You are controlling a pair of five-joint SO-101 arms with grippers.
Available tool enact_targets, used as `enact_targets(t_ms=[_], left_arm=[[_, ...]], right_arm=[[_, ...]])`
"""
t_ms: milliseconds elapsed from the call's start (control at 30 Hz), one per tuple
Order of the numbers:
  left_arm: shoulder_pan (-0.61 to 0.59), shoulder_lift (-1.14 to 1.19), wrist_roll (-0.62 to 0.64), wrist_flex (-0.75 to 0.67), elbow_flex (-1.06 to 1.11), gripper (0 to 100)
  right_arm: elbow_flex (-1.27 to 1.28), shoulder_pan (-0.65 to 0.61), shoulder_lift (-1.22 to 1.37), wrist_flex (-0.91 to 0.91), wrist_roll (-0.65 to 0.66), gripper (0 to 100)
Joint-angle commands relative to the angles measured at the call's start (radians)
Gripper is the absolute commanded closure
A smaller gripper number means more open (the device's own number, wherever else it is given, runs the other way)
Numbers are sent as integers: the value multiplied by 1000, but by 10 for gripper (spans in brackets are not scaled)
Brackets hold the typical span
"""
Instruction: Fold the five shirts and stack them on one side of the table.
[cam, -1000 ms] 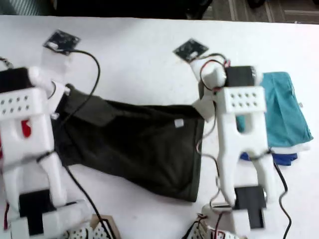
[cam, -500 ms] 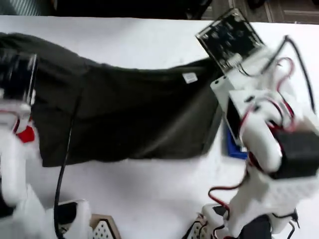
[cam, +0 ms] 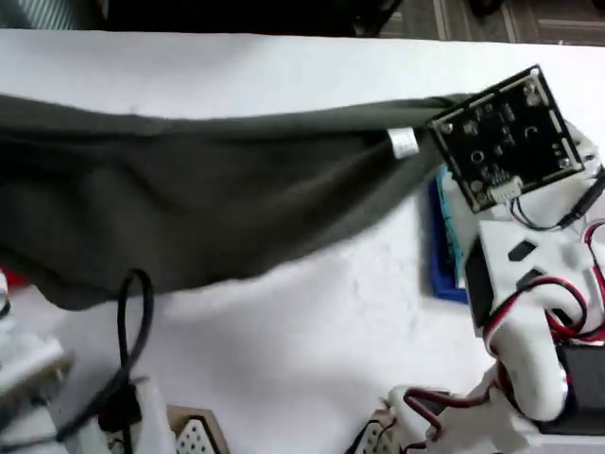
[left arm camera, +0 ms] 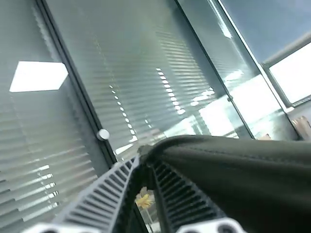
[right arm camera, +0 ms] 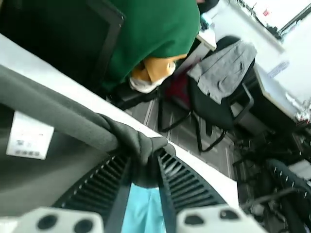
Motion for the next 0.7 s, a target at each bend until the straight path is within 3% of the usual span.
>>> enact_targets(t_ms=[0,333,667], left_arm=[[-13,-22,6,-21,-25,979],[-13,-124,3,69,-29,979],[-16,-211,2,176,-17,979]], right_arm=[[26,21,-58,-2,5,980],[31,13,-275,-2,11,980],[106,73,-466,-1,141,980]])
